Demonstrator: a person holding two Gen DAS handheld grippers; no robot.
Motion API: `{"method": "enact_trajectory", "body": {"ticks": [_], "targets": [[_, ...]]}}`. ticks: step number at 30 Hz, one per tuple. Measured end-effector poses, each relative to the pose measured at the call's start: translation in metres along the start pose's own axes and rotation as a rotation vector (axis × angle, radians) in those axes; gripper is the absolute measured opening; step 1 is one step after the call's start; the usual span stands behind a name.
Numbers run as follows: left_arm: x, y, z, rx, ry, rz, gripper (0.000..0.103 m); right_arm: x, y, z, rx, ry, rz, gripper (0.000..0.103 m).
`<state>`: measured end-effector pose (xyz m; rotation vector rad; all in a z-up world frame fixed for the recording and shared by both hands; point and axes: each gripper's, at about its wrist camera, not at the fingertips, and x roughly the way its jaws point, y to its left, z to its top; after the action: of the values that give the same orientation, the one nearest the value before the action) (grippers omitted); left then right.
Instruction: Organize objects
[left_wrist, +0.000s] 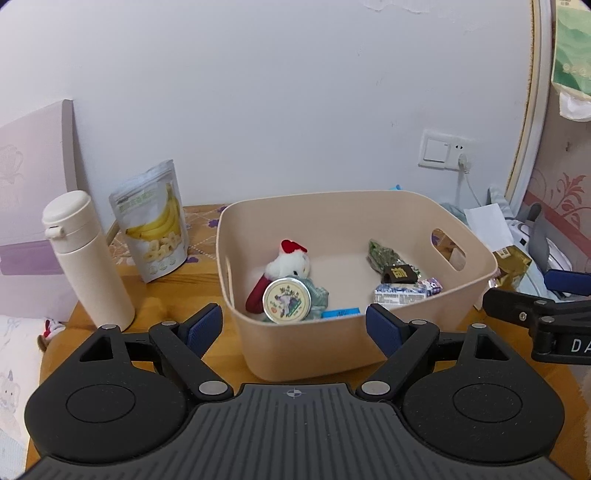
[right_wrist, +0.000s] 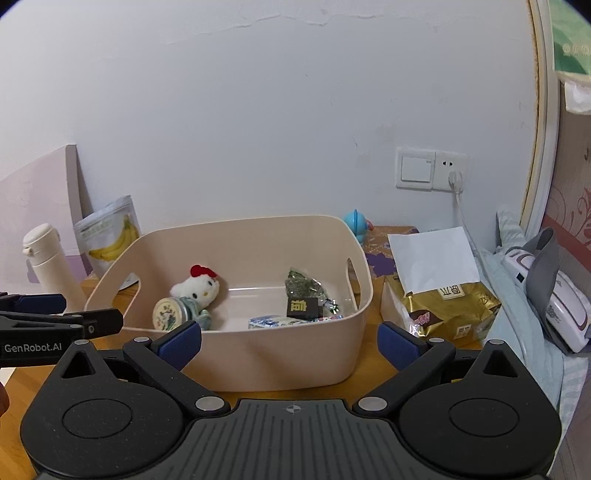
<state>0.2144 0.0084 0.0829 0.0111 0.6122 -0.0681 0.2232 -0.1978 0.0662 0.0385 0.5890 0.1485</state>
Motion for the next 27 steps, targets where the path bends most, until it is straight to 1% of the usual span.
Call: {"method": "enact_trajectory", "body": {"ticks": [6, 13, 22, 27], "targets": [[-0.02, 0.0, -0.011, 0.021, -0.015, 0.018, 0.086, -0.02, 0.005, -0.007, 0.002, -0.015, 0.006, 0.103], [-0.04, 0.006, -0.024, 0.0, -0.022, 0.02, 0.086, -0.039, 0.01, -0.019, 0.005, -0.022, 0.016, 0.103], [-0.068, 0.011, -0.044, -0.026, -0.042, 0.014, 0.086, -0.064, 0.016, -0.039, 0.003, -0.017, 0.011, 0.103], [-0.083, 0.013, -0.057, -0.037, -0.04, 0.014, 0.086, -0.078, 0.018, -0.048, 0.004, -0.008, 0.019, 0.103]]}}
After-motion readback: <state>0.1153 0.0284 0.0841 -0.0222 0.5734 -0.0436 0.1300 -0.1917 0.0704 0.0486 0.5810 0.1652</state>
